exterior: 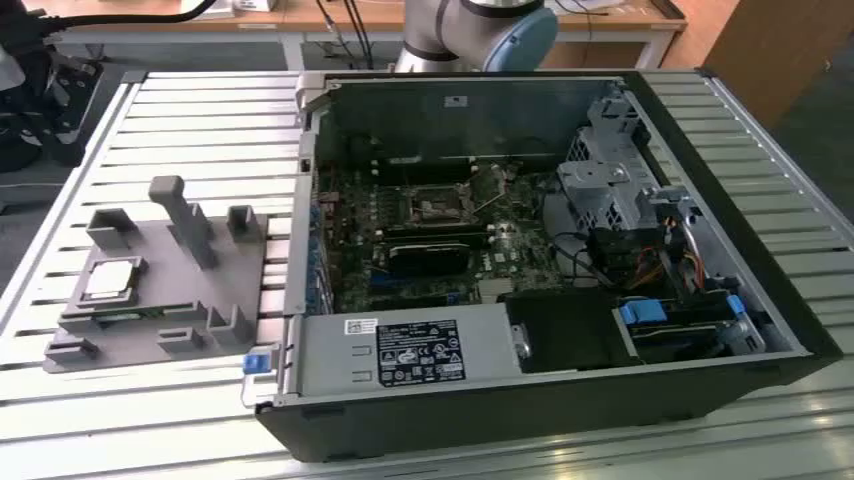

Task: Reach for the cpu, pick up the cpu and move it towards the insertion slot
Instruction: 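Pick up the cpu and move it towards the insertion slot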

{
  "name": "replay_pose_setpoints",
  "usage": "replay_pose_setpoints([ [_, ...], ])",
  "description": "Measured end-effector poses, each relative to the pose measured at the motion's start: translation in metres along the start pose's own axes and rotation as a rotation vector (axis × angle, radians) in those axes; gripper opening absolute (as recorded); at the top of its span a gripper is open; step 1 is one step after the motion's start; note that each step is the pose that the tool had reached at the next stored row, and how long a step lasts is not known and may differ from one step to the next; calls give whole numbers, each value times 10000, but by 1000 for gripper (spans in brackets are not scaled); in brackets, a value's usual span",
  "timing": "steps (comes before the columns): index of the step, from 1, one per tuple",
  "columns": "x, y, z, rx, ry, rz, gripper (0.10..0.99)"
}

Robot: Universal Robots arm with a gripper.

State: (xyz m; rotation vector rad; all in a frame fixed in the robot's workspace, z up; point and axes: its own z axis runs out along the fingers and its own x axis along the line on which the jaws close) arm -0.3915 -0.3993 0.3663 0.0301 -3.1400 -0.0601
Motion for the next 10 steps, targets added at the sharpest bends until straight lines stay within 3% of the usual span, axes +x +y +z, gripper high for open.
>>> replay_pose_setpoints([
  [10,2,0,-1,1,2,0,106],
])
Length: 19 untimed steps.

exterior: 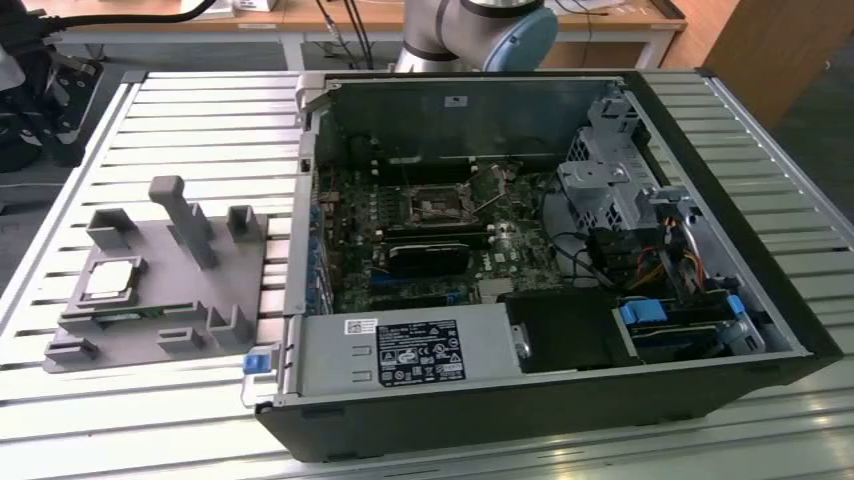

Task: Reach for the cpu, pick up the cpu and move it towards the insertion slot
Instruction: 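Pick up the cpu and move it towards the insertion slot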

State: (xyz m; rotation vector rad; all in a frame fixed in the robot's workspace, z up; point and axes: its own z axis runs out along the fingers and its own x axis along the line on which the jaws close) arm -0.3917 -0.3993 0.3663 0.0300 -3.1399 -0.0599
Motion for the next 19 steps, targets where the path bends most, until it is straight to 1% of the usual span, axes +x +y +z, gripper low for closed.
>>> replay_pose_setpoints([
  [1,8,0,0,1,1,1,106],
  [4,66,1,0,0,-1,1,106],
  [9,224,5,1,0,0,1,106],
  [14,353,6,11,2,-1,-1,114],
  [16,366,6,15,5,-3,0,114],
  [17,366,6,15,6,-1,-1,169],
  [18,367,5,17,7,0,0,294],
  [19,368,5,26,5,-2,0,294],
])
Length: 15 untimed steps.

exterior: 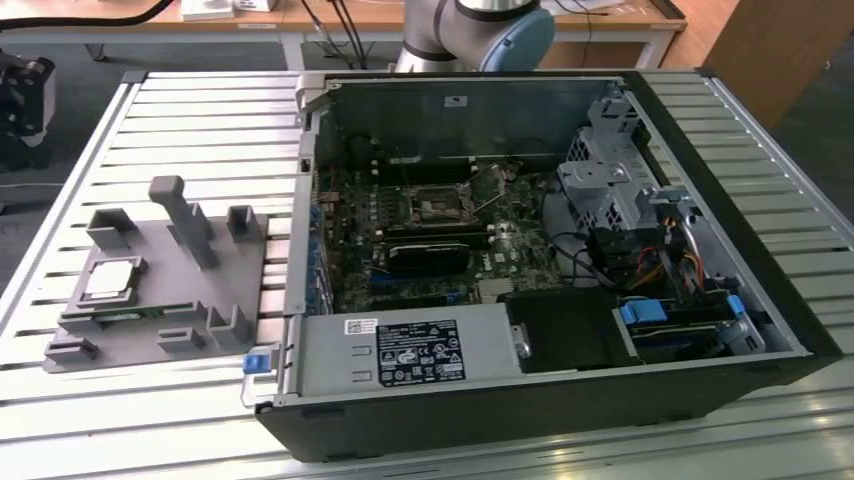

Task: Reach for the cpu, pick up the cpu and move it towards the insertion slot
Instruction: 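Pick up the cpu and move it towards the insertion slot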

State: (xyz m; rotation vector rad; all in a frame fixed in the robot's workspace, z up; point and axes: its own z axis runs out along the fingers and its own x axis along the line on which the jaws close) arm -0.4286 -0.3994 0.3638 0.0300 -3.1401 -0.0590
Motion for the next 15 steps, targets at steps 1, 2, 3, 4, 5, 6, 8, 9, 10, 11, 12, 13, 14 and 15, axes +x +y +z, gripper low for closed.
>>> replay_pose_setpoints([
  [1,2,-1,14,1,2,1,353],
  [2,3,-1,32,0,8,1,353],
  [3,5,-2,50,0,17,1,412],
  [4,7,-3,67,0,25,1,471],
  [5,10,-4,85,0,34,1,471],
  [6,14,-6,103,0,45,2,525],
  [8,26,-12,141,-1,83,3,584],
  [9,34,-13,159,-2,100,5,643],
  [10,41,-14,177,-2,114,5,643],
  [11,48,-16,195,-2,128,5,706],
  [12,56,-17,213,-2,141,6,706],
  [13,63,-18,231,-3,152,6,706],
  [14,70,-19,250,-2,163,6,706],
  [15,75,-19,267,-3,172,7,706],
])
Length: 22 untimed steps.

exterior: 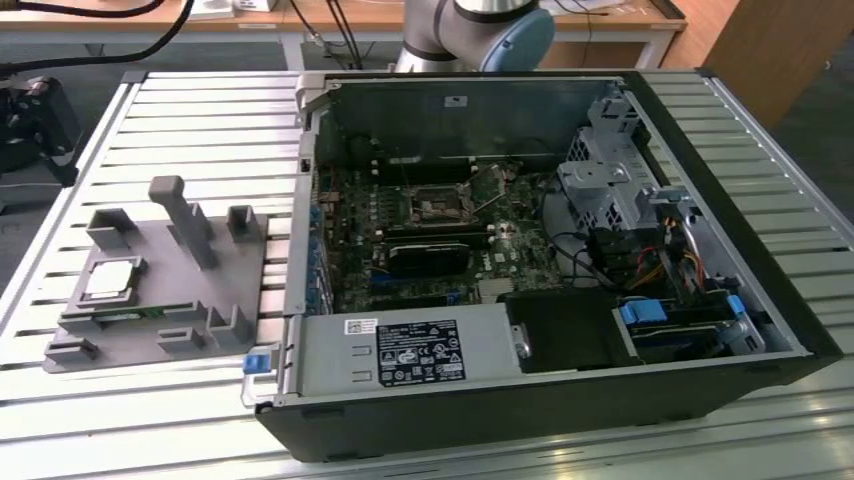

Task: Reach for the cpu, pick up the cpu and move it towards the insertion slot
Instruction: 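Pick up the cpu and move it towards the insertion slot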

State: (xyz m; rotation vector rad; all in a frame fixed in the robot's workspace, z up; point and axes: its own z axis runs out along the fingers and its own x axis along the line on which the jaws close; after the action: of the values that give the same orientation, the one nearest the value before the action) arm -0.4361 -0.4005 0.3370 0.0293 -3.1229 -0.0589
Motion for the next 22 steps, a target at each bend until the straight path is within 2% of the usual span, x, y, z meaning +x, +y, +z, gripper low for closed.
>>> replay_pose_setpoints([
  [7,7,-6,127,-1,27,2,706],
  [22,3,-71,397,-1,31,1,706],
])
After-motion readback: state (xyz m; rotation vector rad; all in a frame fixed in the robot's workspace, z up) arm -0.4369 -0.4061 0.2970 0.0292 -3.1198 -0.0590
